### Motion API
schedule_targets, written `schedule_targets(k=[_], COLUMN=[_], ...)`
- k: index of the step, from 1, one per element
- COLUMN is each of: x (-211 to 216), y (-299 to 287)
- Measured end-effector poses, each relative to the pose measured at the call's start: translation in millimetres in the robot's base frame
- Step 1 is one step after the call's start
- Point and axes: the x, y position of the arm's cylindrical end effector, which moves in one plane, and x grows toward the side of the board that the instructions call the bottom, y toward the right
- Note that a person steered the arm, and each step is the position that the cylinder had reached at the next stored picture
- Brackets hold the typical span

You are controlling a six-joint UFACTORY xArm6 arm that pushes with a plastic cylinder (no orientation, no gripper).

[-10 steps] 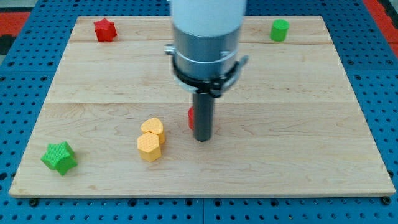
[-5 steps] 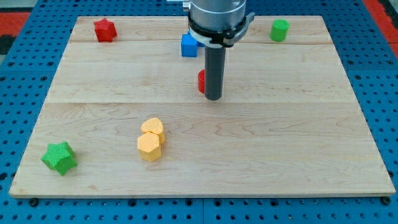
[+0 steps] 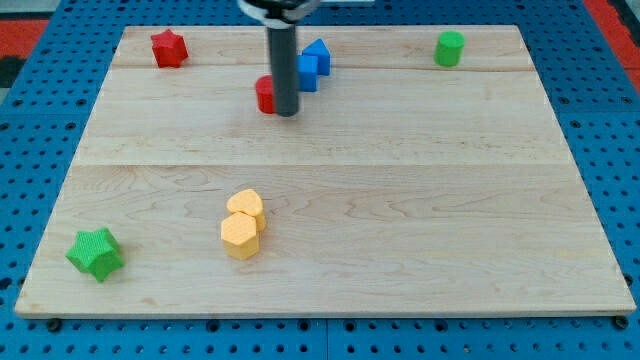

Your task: Move the red circle to the right of the red star

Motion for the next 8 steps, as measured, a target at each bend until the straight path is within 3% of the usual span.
schedule_targets(k=[3,5,7,8], x=[-99,-106,-106,-57], y=[-18,-73,-68,-64])
